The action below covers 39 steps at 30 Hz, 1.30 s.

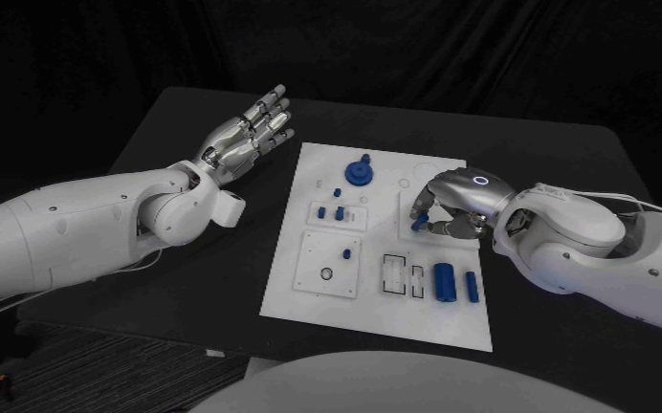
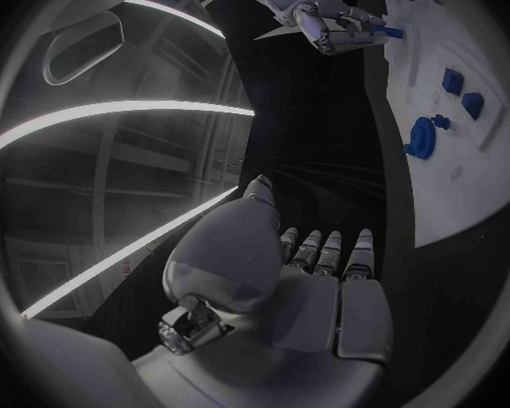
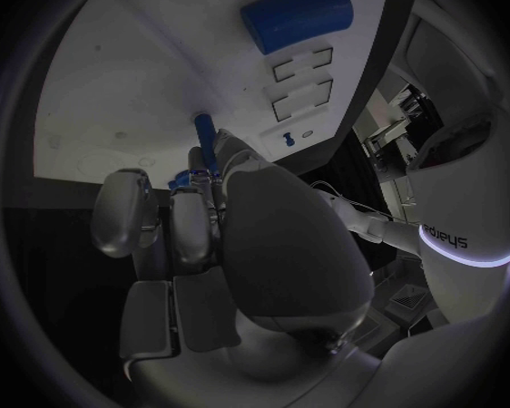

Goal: Assemble the parts on the task board

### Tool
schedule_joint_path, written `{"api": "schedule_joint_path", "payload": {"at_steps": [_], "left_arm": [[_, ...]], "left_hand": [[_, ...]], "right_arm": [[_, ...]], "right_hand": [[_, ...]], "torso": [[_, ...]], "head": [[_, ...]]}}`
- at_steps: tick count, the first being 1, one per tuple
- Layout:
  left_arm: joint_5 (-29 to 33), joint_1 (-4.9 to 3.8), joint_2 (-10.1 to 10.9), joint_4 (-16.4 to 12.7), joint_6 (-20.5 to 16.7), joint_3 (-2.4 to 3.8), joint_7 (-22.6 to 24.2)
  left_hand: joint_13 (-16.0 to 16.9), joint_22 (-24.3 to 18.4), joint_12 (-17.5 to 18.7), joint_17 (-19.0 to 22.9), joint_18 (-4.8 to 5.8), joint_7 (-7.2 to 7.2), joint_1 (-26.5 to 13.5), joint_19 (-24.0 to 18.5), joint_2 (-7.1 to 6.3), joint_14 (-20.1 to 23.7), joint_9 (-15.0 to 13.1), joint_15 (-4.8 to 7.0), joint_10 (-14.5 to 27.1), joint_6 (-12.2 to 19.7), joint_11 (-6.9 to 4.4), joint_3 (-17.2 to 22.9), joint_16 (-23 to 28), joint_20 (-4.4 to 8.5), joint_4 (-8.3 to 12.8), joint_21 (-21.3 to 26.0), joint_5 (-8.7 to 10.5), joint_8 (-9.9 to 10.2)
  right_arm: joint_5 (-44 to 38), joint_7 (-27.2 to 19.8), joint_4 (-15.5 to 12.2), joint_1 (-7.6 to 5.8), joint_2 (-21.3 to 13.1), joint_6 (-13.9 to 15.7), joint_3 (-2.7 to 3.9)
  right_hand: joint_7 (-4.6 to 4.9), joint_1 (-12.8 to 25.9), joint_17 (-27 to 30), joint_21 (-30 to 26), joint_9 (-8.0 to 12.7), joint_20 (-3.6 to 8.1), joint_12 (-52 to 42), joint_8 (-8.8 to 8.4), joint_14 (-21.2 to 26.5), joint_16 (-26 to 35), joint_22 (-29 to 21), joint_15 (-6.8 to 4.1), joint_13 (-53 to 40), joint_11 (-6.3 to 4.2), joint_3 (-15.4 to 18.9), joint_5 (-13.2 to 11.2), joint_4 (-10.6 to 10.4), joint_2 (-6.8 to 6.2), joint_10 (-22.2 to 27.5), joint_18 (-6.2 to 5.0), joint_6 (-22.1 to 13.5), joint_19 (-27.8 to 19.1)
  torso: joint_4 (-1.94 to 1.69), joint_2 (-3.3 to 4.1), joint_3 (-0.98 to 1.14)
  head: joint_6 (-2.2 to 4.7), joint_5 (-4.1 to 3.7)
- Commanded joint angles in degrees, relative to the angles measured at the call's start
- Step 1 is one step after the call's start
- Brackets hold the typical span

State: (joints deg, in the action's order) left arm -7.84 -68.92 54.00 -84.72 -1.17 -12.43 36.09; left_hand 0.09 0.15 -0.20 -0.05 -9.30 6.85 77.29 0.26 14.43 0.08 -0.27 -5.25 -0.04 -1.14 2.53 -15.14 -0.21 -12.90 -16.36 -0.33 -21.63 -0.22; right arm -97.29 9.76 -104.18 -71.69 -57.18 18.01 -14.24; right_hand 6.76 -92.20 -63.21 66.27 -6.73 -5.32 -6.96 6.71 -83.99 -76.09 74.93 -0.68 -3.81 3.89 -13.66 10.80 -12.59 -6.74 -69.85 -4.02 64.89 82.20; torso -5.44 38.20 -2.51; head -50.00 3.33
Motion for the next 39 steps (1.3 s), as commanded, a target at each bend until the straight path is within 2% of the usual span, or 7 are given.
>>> {"api": "schedule_joint_path", "payload": {"at_steps": [1, 6, 13, 17, 25, 29, 39], "left_arm": [[0.19, 0.07, -0.01, -0.12, 0.55, 0.05, 0.35], [0.19, 0.07, -0.05, -0.06, 0.54, 0.05, 0.20], [0.19, 0.08, 0.30, -0.04, 0.42, 0.05, 0.28], [0.19, 0.08, 0.51, 0.00, -0.19, 0.05, 0.90], [0.19, 0.08, 0.43, 0.06, -0.20, 0.04, 0.92], [0.19, 0.09, 0.38, 0.12, -0.29, 0.04, 0.87], [0.19, 0.09, -0.13, 0.69, 0.20, 0.04, 0.47]], "left_hand": [[-0.09, 0.07, 0.20, 0.05, -0.98, -0.30, 0.57, -0.06, -0.02, -0.08, -0.05, -0.44, 0.04, 0.00, 0.37, 0.45, 0.21, -0.34, -0.03, 0.14, -0.22, -0.13], [-0.09, 0.08, 0.20, 0.05, -0.98, -0.61, 0.58, -0.05, -0.02, -0.08, -0.08, -0.49, 0.04, -0.11, 0.40, 0.45, 0.21, -0.42, -0.09, 0.13, -0.24, -0.17], [-0.09, 0.08, 0.20, 0.05, -0.98, -0.80, 0.56, -0.05, 0.04, -0.08, -0.07, -0.47, 0.04, -0.10, 0.41, 0.46, 0.21, -0.44, -0.16, 0.13, -0.21, -0.16], [-0.09, 0.03, 0.20, 0.05, -0.97, -1.09, 0.15, -0.09, 0.11, -0.08, -0.07, 0.08, 0.04, -0.08, -0.04, 0.27, 0.21, -0.23, -0.32, 0.17, 0.09, -0.15], [-0.09, 0.01, 0.20, 0.05, -0.96, -1.12, 0.03, -0.11, 0.14, -0.08, -0.07, 0.30, 0.04, -0.09, -0.27, 0.21, 0.21, -0.05, -0.31, 0.19, 0.10, -0.15], [-0.09, 0.03, 0.20, 0.05, -0.96, -1.26, 0.01, -0.09, 0.28, -0.08, -0.07, 0.31, 0.04, -0.10, -0.30, 0.26, 0.21, -0.03, -0.31, 0.17, 0.06, -0.15], [-0.09, 0.05, 0.20, 0.05, -0.97, -1.56, 0.09, -0.08, 0.82, -0.08, -0.07, 0.19, 0.04, -0.10, -0.21, 0.53, 0.21, -0.06, -0.27, 0.15, -0.14, -0.15]], "right_arm": [[-0.30, -0.72, -1.66, -1.59, -0.86, 4.52, 0.07], [-0.31, -0.79, -4.37, -4.01, -1.36, 4.51, 0.07], [-2.55, -1.49, -5.65, -4.90, 3.11, 2.31, 0.07], [-4.87, -2.24, -4.95, -4.73, 7.38, 0.92, 0.07], [-8.46, -4.03, -0.95, -1.50, 15.56, -0.16, 0.08], [-9.04, -4.88, 1.39, -0.22, 18.36, -1.10, 0.08], [-9.94, -5.47, 3.60, 2.94, 21.60, -1.60, 0.10]], "right_hand": [[-0.02, -0.80, -0.22, 0.54, -0.10, 0.49, 0.34, 0.06, -0.90, 0.00, 9.16, -0.56, 0.00, -0.64, -0.67, -0.16, 0.25, 0.18, -1.03, -0.46, 0.29, -0.02], [0.00, -0.89, -0.30, 0.69, -0.10, 0.50, 0.37, 0.02, -0.93, -0.04, 9.20, -0.56, 0.00, -0.63, -0.73, -0.09, 0.31, 0.19, -1.06, -0.43, 0.28, 0.03], [0.05, -0.25, -0.50, 0.83, -0.04, 0.47, 0.64, -0.34, -1.02, -0.13, 9.24, -0.49, 0.00, -0.56, -0.58, 0.10, -0.11, -0.14, -1.23, -0.38, 0.00, 0.09], [0.03, -0.36, -0.60, 0.93, -0.04, 0.49, 0.72, -0.40, -1.07, -0.19, 9.27, -0.52, 0.01, -0.60, -0.68, 0.42, -0.05, -0.17, -1.28, -0.37, 0.01, 0.13], [0.03, -0.77, -0.92, 1.11, -0.01, 0.61, 0.83, -0.70, -1.25, -0.34, 9.31, -0.67, -0.06, -0.75, -1.07, 1.94, 0.42, -0.53, -2.05, -0.36, 0.05, 0.26], [-0.01, -0.84, -0.90, 1.15, -0.04, 0.66, 0.84, -0.70, -1.27, -0.32, 9.32, -0.73, -0.09, -0.82, -1.19, 2.37, 0.56, -0.60, -2.33, -0.35, 0.24, 0.28], [0.05, -1.02, -0.87, 1.06, -0.01, 0.73, 1.16, -0.94, -1.27, -0.26, 9.29, -0.75, -0.04, -0.80, -1.55, 3.78, 0.93, -0.84, -2.46, -0.37, 0.25, 0.25]], "torso": [[-0.04, -0.02, -0.07], [0.11, -0.03, -0.14], [0.50, -0.02, -0.05], [-0.05, -0.04, 0.15], [-0.66, -0.16, 0.22], [-0.42, -0.19, 0.19], [-0.69, 0.04, 0.45]], "head": [[0.00, 0.20], [0.00, 0.91], [0.00, 2.66], [0.00, 2.60], [0.00, 3.55], [0.00, 4.41], [0.00, 4.54]]}}
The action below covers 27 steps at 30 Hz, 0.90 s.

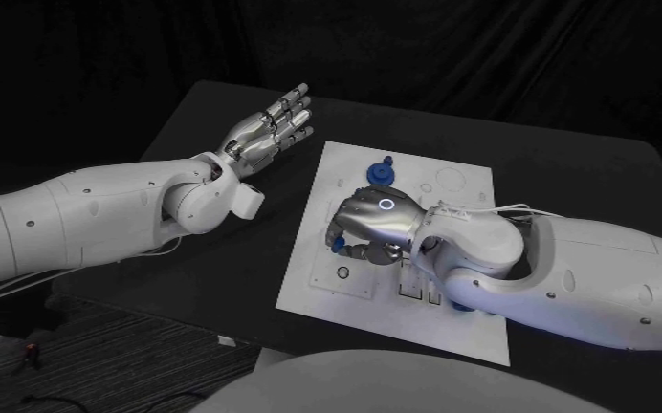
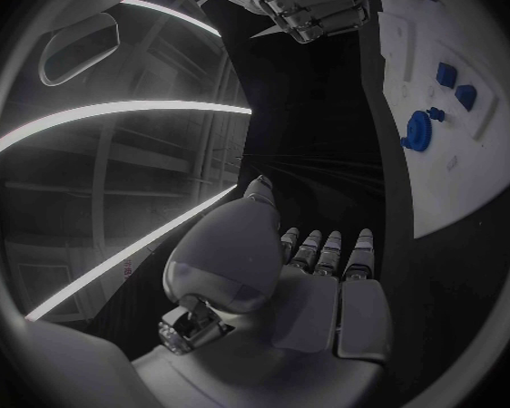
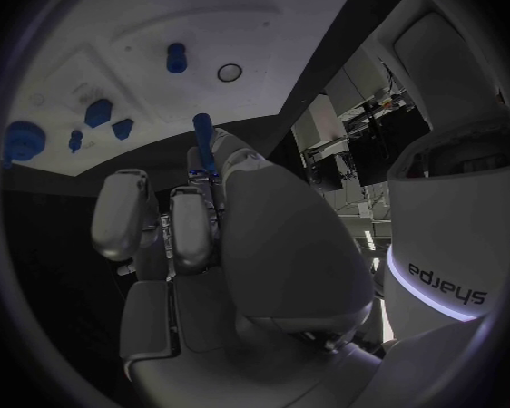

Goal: Assemble the parts on the task board

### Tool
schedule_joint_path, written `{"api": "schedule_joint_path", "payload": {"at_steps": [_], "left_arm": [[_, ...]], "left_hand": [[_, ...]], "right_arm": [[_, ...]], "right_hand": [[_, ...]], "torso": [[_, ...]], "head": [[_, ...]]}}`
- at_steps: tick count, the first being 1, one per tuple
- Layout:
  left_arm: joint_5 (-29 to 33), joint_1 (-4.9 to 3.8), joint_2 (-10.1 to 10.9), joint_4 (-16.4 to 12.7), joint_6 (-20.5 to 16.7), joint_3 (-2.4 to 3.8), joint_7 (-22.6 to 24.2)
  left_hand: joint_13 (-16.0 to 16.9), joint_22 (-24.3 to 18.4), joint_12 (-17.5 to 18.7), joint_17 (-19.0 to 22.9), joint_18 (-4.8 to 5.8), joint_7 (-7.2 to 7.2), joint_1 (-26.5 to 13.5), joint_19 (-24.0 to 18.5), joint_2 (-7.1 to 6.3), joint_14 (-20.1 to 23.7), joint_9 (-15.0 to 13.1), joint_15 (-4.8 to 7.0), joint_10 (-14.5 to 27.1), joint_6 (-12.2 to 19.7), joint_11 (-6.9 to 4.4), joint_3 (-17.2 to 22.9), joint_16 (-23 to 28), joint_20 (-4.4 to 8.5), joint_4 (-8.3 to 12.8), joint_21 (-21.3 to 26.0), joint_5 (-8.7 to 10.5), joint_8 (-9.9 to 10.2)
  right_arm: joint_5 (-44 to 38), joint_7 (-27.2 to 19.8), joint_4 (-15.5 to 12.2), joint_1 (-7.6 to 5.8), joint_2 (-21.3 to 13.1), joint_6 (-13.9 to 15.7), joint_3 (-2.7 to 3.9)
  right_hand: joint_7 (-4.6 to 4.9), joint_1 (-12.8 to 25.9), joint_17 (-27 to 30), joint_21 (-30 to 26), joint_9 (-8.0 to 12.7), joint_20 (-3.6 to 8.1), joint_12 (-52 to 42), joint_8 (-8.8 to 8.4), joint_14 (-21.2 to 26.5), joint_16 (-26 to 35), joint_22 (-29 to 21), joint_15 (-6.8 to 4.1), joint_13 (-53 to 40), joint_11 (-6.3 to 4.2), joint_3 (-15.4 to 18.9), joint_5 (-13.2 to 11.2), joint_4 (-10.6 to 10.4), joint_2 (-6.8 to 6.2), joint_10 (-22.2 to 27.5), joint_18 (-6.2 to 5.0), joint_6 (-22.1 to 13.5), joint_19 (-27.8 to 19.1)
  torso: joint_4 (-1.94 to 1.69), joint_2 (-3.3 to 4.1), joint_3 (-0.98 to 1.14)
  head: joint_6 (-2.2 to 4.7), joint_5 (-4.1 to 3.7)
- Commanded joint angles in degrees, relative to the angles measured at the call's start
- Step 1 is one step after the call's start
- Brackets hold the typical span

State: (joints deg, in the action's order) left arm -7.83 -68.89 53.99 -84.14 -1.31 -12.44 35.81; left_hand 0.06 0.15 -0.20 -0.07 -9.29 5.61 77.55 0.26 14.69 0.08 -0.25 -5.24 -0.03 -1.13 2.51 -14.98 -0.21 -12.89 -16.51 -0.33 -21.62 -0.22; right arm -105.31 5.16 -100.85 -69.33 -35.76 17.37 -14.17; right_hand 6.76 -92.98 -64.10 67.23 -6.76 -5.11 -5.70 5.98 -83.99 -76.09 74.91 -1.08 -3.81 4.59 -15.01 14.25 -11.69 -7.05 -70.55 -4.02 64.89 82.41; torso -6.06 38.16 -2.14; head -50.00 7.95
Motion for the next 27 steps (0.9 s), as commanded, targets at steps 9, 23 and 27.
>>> {"api": "schedule_joint_path", "payload": {"at_steps": [9, 23, 27], "left_arm": [[0.19, 0.06, -0.35, 0.38, 0.61, 0.05, 0.40], [0.19, 0.06, -0.47, 0.49, 1.03, 0.05, -0.33], [0.19, 0.06, -0.53, 0.53, 1.11, 0.05, -0.52]], "left_hand": [[-0.06, 0.06, 0.20, 0.07, -0.98, -0.48, -0.12, -0.07, 0.88, -0.08, -0.09, 0.02, 0.03, -0.13, -0.15, 0.52, 0.21, -0.12, -0.11, 0.15, -0.16, -0.16], [-0.06, 0.08, 0.20, 0.07, -0.98, -0.87, 0.06, -0.04, 1.39, -0.08, -0.15, -0.50, 0.03, -0.36, -0.02, 0.81, 0.21, -0.24, -0.04, 0.12, -0.35, -0.23], [-0.06, 0.08, 0.20, 0.07, -0.98, -0.95, 0.11, -0.04, 1.42, -0.08, -0.16, -0.55, 0.03, -0.42, 0.04, 0.85, 0.21, -0.26, -0.02, 0.12, -0.39, -0.24]], "right_arm": [[-3.98, -0.96, -1.11, 2.12, -1.25, -1.48, 0.02], [-5.32, -0.38, -2.90, 2.99, -3.06, -1.79, 0.01], [-5.36, -0.28, -2.78, 3.37, -3.20, -1.80, 0.01]], "right_hand": [[0.12, -0.04, 0.02, 0.02, 0.05, 0.51, 0.10, -0.35, -1.25, -0.24, 9.29, -0.29, -0.01, -1.41, -0.23, 0.60, 0.04, -0.73, -1.69, -0.38, 0.18, 0.00], [0.13, 0.09, 0.12, 0.04, 0.05, 0.50, 0.15, -0.38, -1.23, -0.17, 9.30, -0.27, -0.01, -1.39, -0.23, 0.54, -0.01, -0.77, -1.72, -0.38, 0.20, 0.01], [0.14, 0.23, 0.12, 0.07, 0.05, 0.49, 0.19, -0.40, -1.23, -0.17, 9.30, -0.26, -0.01, -1.38, -0.23, 0.46, -0.07, -0.77, -1.75, -0.37, 0.23, 0.02]], "torso": [[-0.13, 0.06, 0.09], [-0.06, -0.04, 0.06], [-0.06, -0.02, 0.08]], "head": [[0.00, -0.21], [0.00, -0.13], [0.00, -0.14]]}}
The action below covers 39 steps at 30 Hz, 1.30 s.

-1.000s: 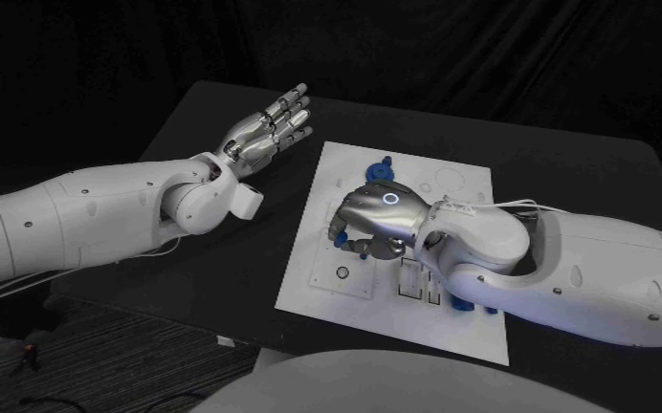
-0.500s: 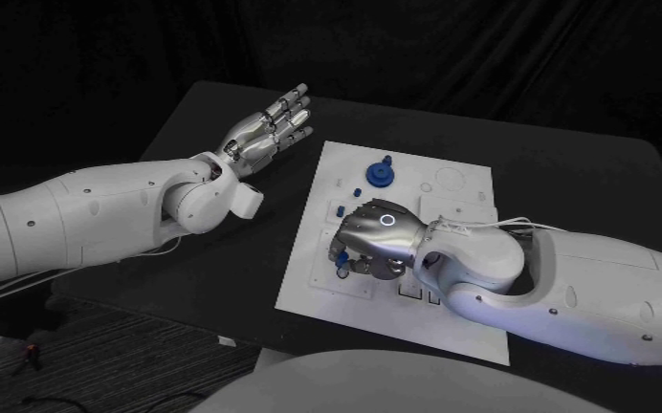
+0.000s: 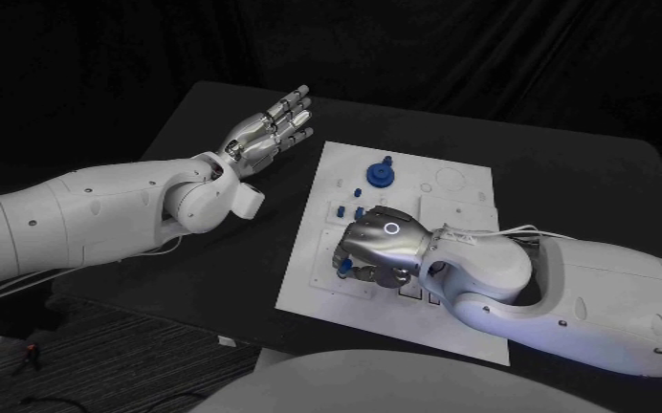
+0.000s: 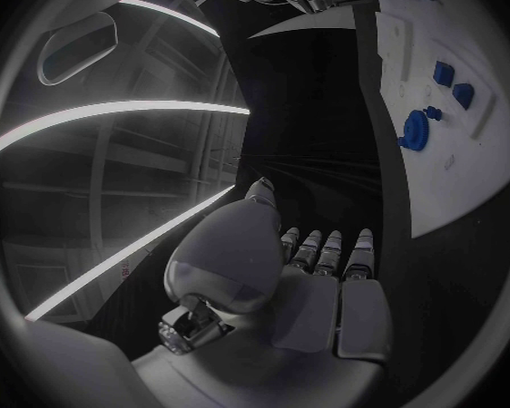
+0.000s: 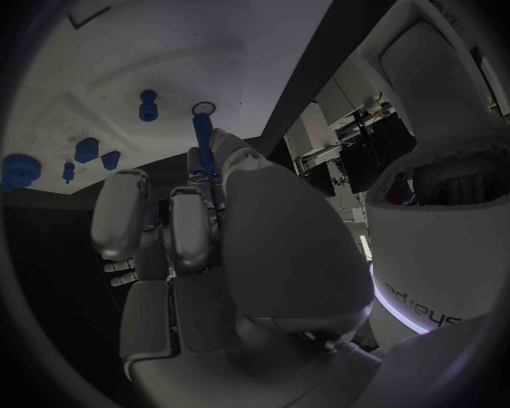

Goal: Assemble the parts on the task board

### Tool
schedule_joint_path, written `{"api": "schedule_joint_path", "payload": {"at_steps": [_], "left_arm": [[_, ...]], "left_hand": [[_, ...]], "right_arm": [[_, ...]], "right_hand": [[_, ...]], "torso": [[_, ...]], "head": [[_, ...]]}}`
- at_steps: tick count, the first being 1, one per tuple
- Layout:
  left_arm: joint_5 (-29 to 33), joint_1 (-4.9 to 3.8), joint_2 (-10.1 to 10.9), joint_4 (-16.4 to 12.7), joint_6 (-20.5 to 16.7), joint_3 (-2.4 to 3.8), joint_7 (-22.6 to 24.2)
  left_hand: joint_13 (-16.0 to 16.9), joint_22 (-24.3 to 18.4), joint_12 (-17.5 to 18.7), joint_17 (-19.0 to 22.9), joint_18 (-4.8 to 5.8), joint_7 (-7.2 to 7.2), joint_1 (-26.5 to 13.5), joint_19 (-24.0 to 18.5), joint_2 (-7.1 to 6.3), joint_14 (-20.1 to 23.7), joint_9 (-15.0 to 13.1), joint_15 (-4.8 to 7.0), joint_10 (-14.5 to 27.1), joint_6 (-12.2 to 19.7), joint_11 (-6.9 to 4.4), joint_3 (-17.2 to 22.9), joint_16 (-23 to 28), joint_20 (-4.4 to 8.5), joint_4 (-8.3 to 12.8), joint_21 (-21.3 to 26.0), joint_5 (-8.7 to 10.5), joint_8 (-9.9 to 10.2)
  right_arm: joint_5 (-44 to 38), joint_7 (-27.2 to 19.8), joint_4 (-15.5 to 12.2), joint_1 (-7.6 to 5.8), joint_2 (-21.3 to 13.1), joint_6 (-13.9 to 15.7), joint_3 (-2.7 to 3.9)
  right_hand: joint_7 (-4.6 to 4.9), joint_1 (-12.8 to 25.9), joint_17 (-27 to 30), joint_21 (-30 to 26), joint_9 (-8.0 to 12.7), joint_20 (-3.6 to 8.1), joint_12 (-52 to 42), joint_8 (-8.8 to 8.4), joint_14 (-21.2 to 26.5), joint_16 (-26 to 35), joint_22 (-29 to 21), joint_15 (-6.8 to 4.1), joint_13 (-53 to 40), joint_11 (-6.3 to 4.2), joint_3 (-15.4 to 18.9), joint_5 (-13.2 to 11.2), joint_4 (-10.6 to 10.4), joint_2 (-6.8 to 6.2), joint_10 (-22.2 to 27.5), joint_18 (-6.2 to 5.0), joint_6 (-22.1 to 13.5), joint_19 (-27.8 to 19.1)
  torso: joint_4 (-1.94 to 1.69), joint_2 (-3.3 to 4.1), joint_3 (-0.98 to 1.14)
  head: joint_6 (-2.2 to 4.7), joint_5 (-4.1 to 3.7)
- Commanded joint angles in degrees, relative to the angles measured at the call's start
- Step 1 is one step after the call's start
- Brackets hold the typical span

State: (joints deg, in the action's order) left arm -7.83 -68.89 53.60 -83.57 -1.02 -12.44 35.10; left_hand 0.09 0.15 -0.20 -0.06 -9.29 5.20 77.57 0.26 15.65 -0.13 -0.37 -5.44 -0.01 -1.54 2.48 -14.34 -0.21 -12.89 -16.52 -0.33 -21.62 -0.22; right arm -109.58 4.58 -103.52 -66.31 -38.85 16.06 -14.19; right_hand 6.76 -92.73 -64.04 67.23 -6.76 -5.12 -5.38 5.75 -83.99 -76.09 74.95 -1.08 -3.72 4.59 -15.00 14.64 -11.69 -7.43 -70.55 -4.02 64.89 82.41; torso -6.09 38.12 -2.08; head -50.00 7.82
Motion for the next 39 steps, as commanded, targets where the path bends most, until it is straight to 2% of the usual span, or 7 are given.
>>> {"api": "schedule_joint_path", "payload": {"at_steps": [1, 30, 34, 36, 37, 38, 39], "left_arm": [[0.19, 0.06, -0.18, -0.02, 0.87, 0.05, 0.12], [0.19, 0.09, -0.58, 0.18, 1.98, 0.05, -1.42], [0.19, 0.10, -0.60, 0.22, 2.04, 0.05, -1.65], [0.19, 0.10, -0.60, 0.22, 2.07, 0.05, -1.74], [0.19, 0.10, -0.60, 0.20, 2.10, 0.05, -1.80], [0.19, 0.10, -0.60, 0.18, 2.11, 0.05, -1.85], [0.19, 0.10, -0.58, 0.16, 2.11, 0.05, -1.89]], "left_hand": [[-0.09, 0.08, 0.20, 0.06, -0.98, -0.61, 0.13, -0.04, 0.49, 0.13, -0.06, -0.37, 0.01, -0.04, 0.12, 0.25, 0.21, -0.27, 0.00, 0.12, -0.42, -0.26], [-0.09, 0.12, 0.20, 0.06, -0.98, -1.57, 0.66, 0.01, 0.71, 0.13, -0.18, -0.91, 0.01, -0.54, 0.29, 0.70, 0.21, -0.61, 0.13, 0.07, -0.84, -0.42], [-0.09, 0.13, 0.20, 0.06, -0.98, -1.74, 0.79, 0.02, 0.73, 0.13, -0.19, -1.08, 0.01, -0.60, 0.27, 0.81, 0.21, -0.71, 0.16, 0.06, -0.96, -0.44], [-0.09, 0.13, 0.20, 0.06, -0.98, -2.06, 1.01, 0.03, 0.73, 0.13, -0.25, -1.21, 0.01, -0.88, 0.25, 0.98, 0.21, -0.80, 0.25, 0.06, -1.19, -0.53], [-0.09, 0.13, 0.20, 0.06, -0.98, -2.33, 1.10, 0.03, 0.71, 0.13, -0.29, -1.24, 0.01, -1.08, 0.19, 1.04, 0.21, -0.84, 0.24, 0.06, -1.19, -0.59], [-0.09, 0.13, 0.20, 0.06, -0.98, -2.72, 1.19, 0.03, 0.69, 0.13, -0.38, -1.27, 0.01, -1.47, 0.11, 1.12, 0.21, -0.89, 0.22, 0.05, -1.21, -0.73], [-0.09, 0.13, 0.20, 0.06, -0.98, -2.97, 1.24, 0.03, 0.67, 0.13, -0.44, -1.28, 0.01, -1.74, 0.06, 1.16, 0.21, -0.91, 0.19, 0.06, -1.21, -0.84]], "right_arm": [[-1.09, 0.36, -0.01, 0.51, -0.11, -0.50, 0.02], [-1.11, 1.31, 2.13, 2.04, 0.89, -0.90, 0.02], [-1.11, 1.24, 2.25, 2.11, 1.01, -0.36, 0.02], [-1.11, 1.31, 2.33, 2.12, 1.00, -0.15, 0.02], [-1.11, 1.38, 2.38, 2.13, 0.98, 0.00, 0.02], [-1.11, 1.44, 2.41, 2.13, 0.94, 0.13, 0.02], [-1.11, 1.52, 2.44, 2.14, 0.89, 0.31, 0.02]], "right_hand": [[0.14, -0.02, 0.06, 0.08, 0.04, 0.49, -0.13, -0.18, -1.23, -0.17, 9.27, -0.26, -0.10, -1.38, -0.24, 0.07, -0.07, -0.39, -1.75, -0.36, 0.23, 0.02], [0.41, 0.94, 0.17, -0.21, 0.29, 0.30, 0.75, -1.07, -1.18, -0.04, 9.18, -0.01, -0.04, -1.05, -0.40, -1.59, -0.45, -0.77, -1.12, -0.40, -0.66, -0.12], [0.97, 2.15, 0.34, -0.51, 0.68, -0.07, 1.61, -2.04, -1.10, 0.09, 9.09, 0.51, 0.03, -0.42, -0.32, -3.32, -1.28, -1.26, 0.39, -0.42, -2.29, -0.25], [0.95, 3.13, 0.56, -0.94, 1.39, -0.44, 1.82, -2.29, -0.96, 0.23, 8.98, 0.99, 0.10, 0.10, -0.05, -4.22, -1.97, -1.82, 3.09, -0.48, -5.30, -0.44], [-0.26, 3.57, 0.56, -0.98, 2.38, -0.82, 1.88, -2.17, -0.90, 0.23, 8.98, 1.39, 0.16, 0.71, 0.22, -4.71, -2.20, -2.31, 5.47, -0.44, -9.34, -0.47], [-2.80, 4.03, 0.64, -1.28, 3.08, -1.02, 1.76, -2.20, -0.78, 0.25, 8.90, 1.66, 0.12, 1.01, 0.94, -5.64, -2.16, -2.50, 8.89, -0.58, -13.12, -0.61], [-3.75, 4.24, 0.79, -1.51, 3.08, -1.02, 1.73, -2.23, -0.69, 0.33, 8.84, 1.27, 0.08, 1.15, 1.53, -6.00, -1.99, -2.48, 10.45, -0.65, -14.36, -0.69]], "torso": [[-0.04, 0.00, 0.02], [-0.11, 0.09, 0.03], [-0.09, 0.08, -0.02], [-0.07, 0.04, -0.01], [-0.06, 0.05, -0.02], [-0.06, 0.05, -0.02], [-0.05, 0.06, -0.02]], "head": [[0.00, 0.02], [0.00, 0.00], [0.00, 0.09], [0.00, 0.10], [0.00, 0.07], [0.00, 0.02], [0.00, -0.03]]}}
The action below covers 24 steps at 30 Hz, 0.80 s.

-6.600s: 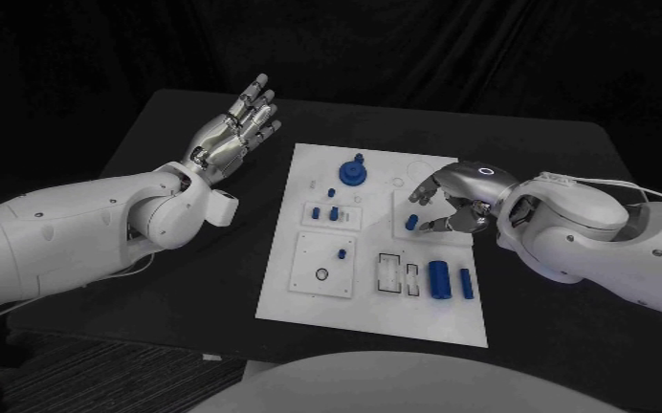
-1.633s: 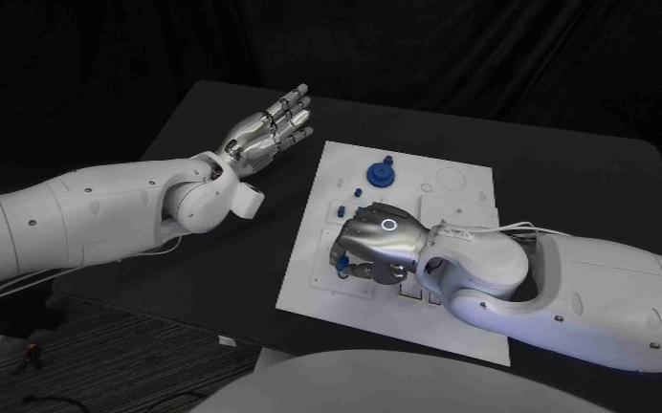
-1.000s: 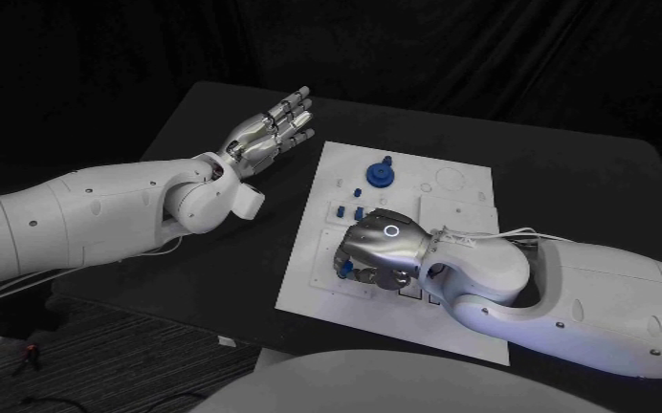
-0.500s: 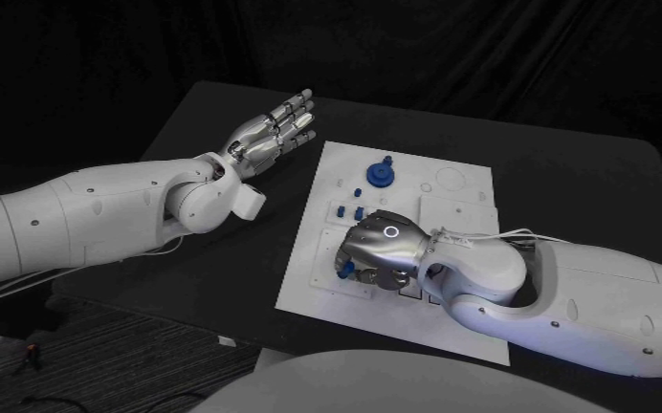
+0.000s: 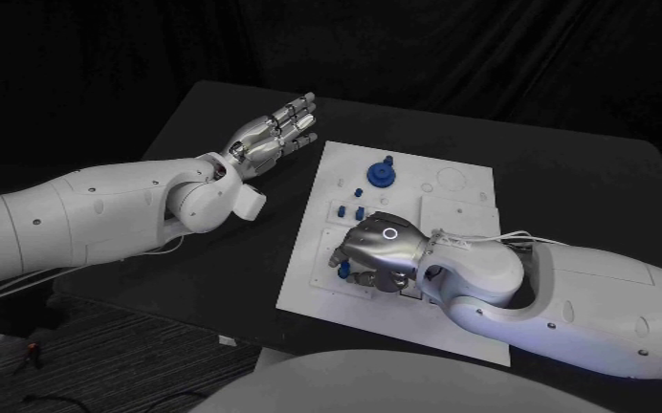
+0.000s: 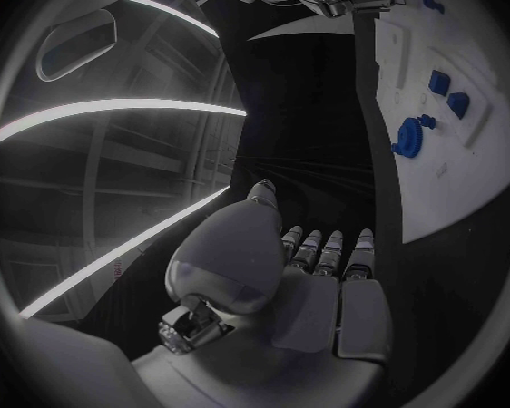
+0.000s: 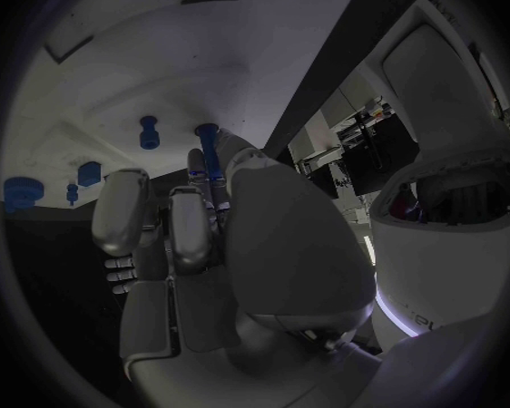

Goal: Assemble the parts on the task board

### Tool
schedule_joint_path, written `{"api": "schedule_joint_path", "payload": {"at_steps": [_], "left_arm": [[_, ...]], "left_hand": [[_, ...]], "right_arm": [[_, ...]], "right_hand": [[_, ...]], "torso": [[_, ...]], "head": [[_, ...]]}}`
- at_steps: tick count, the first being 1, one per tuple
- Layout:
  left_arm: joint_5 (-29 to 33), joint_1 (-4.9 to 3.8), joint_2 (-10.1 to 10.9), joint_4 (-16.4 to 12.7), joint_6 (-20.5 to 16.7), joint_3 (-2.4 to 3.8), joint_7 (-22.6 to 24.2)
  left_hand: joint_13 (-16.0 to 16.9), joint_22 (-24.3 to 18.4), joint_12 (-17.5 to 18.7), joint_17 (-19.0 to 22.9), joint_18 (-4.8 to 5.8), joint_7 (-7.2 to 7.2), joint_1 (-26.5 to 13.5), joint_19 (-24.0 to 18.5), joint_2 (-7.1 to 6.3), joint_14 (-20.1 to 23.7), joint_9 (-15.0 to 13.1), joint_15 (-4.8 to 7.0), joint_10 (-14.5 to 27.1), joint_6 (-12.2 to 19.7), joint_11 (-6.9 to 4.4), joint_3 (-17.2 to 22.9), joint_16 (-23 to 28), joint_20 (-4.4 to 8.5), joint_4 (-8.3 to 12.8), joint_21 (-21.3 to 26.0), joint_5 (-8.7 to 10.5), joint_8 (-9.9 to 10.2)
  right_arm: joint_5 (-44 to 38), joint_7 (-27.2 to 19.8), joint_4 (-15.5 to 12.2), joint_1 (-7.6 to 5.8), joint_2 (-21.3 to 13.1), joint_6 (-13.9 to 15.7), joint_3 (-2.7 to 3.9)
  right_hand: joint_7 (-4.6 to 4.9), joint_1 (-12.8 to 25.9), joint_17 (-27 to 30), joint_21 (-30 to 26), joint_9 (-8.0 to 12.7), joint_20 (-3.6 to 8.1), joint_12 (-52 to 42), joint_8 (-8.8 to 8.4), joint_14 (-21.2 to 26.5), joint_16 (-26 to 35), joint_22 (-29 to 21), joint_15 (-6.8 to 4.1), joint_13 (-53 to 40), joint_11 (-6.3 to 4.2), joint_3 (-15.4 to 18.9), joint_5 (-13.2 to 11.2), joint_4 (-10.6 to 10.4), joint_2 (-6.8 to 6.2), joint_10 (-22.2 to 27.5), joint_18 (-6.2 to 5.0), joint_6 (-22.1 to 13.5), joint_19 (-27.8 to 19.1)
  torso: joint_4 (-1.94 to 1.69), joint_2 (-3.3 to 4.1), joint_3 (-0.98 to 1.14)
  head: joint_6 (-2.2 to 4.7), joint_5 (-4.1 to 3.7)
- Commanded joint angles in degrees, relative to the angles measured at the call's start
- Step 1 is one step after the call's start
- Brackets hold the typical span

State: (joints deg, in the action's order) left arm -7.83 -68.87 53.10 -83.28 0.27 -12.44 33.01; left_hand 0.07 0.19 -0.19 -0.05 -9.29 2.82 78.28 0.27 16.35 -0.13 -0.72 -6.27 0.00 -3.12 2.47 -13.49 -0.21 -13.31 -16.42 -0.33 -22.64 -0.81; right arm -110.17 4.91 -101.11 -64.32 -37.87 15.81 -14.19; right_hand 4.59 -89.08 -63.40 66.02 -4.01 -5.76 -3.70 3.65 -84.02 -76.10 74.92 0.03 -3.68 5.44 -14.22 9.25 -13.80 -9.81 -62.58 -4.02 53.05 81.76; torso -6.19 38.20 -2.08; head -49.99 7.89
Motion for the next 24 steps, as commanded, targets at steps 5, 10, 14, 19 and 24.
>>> {"api": "schedule_joint_path", "payload": {"at_steps": [5, 10, 14, 19, 24], "left_arm": [[0.19, 0.08, -0.04, -0.19, 0.82, 0.05, 0.11], [0.19, 0.08, 0.07, -0.35, 0.67, 0.05, 0.18], [0.19, 0.08, 0.27, -0.48, 0.36, 0.05, 0.46], [0.19, 0.08, 0.52, -0.68, -0.82, 0.05, 1.75], [0.18, 0.08, 0.87, -0.93, -2.42, 0.05, 3.40]], "left_hand": [[-0.07, 0.10, 0.19, 0.05, -0.98, -0.91, 0.61, 0.04, -0.04, 0.13, -0.12, -0.54, 0.00, -0.34, -0.01, 0.37, 0.21, -0.51, 0.10, 0.04, -0.25, -0.32], [-0.07, 0.10, 0.19, 0.05, -0.98, -0.96, 0.62, 0.04, -0.06, 0.13, -0.13, -0.56, 0.00, -0.40, -0.02, 0.37, 0.21, -0.52, 0.10, 0.04, -0.26, -0.34], [-0.07, 0.08, 0.19, 0.05, -0.98, -0.98, 0.64, 0.02, -0.16, 0.13, -0.13, -0.52, 0.00, -0.40, -0.06, 0.34, 0.21, -0.51, 0.11, 0.06, -0.25, -0.35], [-0.07, -0.02, 0.19, 0.05, -0.96, 0.25, -1.06, -0.09, -1.94, 0.13, -0.09, 1.67, 0.00, -0.29, -0.74, -1.66, 0.21, 0.61, -0.37, 0.16, 4.99, -0.37], [-0.07, -0.12, 0.19, 0.05, -0.93, 2.82, -6.44, -0.19, -7.15, 0.13, 0.13, 3.20, 0.00, 0.69, -1.76, -4.91, 0.21, 1.83, -0.30, 0.26, 19.94, 0.02]], "right_arm": [[-0.04, 1.42, 0.07, 0.13, -0.78, 1.60, 0.02], [6.46, 1.08, -1.43, -0.68, -3.09, 4.98, 0.04], [14.38, -0.22, -4.35, -3.08, -6.72, 9.73, 0.06], [25.37, -2.35, -8.99, -7.79, -13.15, 14.26, 0.06], [37.14, -1.09, -11.86, -13.95, -20.42, 13.99, 0.03]], "right_hand": [[-3.13, 1.52, 0.80, -1.68, 0.66, 0.12, -0.57, -0.37, -0.23, 0.79, 8.56, -0.35, -0.05, 0.95, 6.05, -3.16, -0.44, 0.21, 10.14, -0.87, -13.42, -0.50], [-3.30, 3.37, 1.22, -3.52, 0.70, 0.18, -1.38, -0.37, 0.31, 1.05, 8.19, -0.47, -0.15, 0.93, 10.30, -5.58, -3.17, -2.46, 14.30, -1.14, -15.56, -1.25], [-2.20, 8.11, 0.08, -3.02, 0.48, 0.03, -3.22, -0.04, 0.04, 0.21, 8.36, -0.21, -0.33, 1.21, 12.20, -5.60, -3.31, -3.91, 14.33, -1.03, -13.62, -1.02], [-0.08, 12.05, -1.09, -2.20, 0.38, -0.33, -5.38, 0.11, -0.20, -0.66, 8.57, 0.33, -0.50, 1.33, 13.29, -5.66, -3.35, -4.09, 13.70, -0.85, -11.96, -0.73], [2.75, 12.85, 0.14, -3.71, -0.39, -1.64, -9.00, 1.52, 0.72, -0.26, 8.17, 2.00, -0.88, 1.56, 8.83, -0.69, -2.95, 3.09, 11.68, -1.06, -5.34, -1.57]], "torso": [[0.05, -0.04, 0.00], [-0.06, -0.05, 0.01], [0.03, 0.01, 0.06], [0.06, -0.03, -0.05], [0.04, 0.00, 0.04]], "head": [[-0.01, -0.22], [-0.01, -0.35], [-0.01, -0.20], [-0.01, -0.52], [-0.01, -1.37]]}}
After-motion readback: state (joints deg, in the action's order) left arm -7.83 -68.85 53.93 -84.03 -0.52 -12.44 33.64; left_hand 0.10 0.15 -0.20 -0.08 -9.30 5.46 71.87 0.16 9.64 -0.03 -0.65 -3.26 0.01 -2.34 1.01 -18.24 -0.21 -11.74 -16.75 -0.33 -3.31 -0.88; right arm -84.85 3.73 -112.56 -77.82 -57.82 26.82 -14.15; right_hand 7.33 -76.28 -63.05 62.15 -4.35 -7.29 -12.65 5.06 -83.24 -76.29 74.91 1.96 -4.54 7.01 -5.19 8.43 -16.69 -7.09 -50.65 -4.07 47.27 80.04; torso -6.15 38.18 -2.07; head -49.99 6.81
